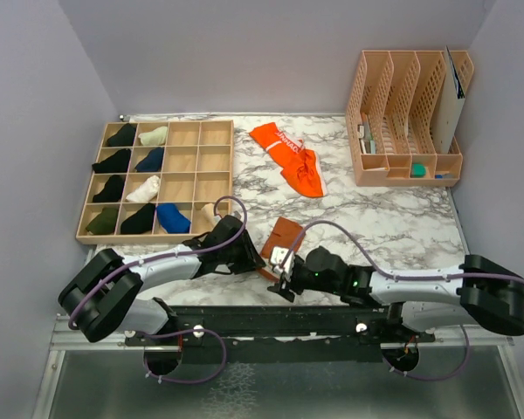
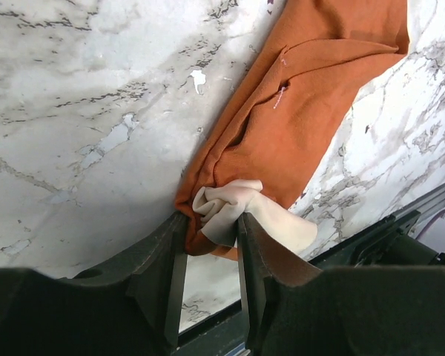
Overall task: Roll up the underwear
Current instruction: Roll the underwear to the center of the board.
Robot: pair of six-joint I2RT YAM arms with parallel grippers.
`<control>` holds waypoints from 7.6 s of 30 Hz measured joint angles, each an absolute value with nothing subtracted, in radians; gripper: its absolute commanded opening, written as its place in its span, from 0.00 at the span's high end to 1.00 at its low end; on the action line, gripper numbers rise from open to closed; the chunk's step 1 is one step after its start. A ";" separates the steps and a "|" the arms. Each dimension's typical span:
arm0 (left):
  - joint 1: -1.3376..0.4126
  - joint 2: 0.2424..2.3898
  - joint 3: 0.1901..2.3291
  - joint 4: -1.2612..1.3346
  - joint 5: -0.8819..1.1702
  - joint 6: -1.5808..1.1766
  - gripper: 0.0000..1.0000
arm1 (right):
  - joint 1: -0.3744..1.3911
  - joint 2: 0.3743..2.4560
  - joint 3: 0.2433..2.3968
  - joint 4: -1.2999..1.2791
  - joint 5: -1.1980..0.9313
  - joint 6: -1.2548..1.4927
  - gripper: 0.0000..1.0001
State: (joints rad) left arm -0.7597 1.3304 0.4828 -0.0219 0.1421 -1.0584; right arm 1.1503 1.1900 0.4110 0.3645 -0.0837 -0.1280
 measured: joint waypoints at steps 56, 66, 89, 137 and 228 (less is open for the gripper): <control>-0.732 0.977 0.324 -0.023 0.140 -1.007 0.23 | 0.904 1.862 0.181 1.465 -0.323 0.585 0.94; -0.733 1.068 0.324 0.084 0.195 -0.982 0.23 | 0.800 1.878 0.209 1.398 -0.394 0.879 0.88; -0.762 1.280 0.387 0.177 0.136 -1.057 0.47 | 0.725 1.958 0.254 1.376 -0.471 1.119 0.87; -0.768 1.432 0.549 0.051 0.123 -1.028 0.64 | 1.156 1.439 0.598 0.203 0.176 0.016 0.57; -0.812 1.637 0.764 -0.010 0.194 -0.969 0.74 | 0.767 1.099 0.378 0.292 -0.155 0.415 0.47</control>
State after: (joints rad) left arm -0.8120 1.6367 0.7643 -0.0097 0.1936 -0.9688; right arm 0.7666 1.0992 0.3779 0.2920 -0.1547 0.4149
